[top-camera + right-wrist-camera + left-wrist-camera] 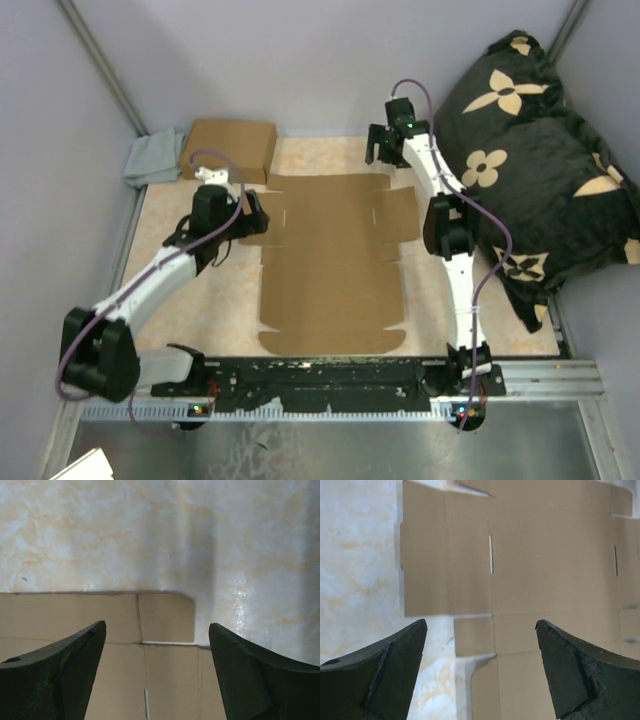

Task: Fold the paper box

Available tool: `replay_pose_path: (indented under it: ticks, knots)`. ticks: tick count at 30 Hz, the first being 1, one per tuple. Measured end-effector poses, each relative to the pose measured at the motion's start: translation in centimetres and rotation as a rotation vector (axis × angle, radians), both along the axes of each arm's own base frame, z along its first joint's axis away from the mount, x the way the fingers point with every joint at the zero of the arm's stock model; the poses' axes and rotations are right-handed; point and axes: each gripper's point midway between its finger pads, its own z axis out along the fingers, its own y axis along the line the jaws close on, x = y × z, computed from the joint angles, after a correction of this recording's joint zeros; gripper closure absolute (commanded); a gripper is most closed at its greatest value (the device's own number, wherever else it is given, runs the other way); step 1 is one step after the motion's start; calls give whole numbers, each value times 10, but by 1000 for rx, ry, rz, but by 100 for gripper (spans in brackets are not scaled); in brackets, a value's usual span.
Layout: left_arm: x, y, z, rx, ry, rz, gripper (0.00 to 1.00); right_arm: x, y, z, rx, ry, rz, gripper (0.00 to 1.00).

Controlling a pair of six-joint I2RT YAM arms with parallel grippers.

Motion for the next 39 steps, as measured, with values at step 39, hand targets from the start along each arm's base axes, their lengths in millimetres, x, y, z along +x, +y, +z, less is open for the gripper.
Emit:
replay_pose_path:
  ticks: [39]
  knots:
    - [211,-26,-53,24,67,74,13,-41,-4,-34,13,80,-15,15]
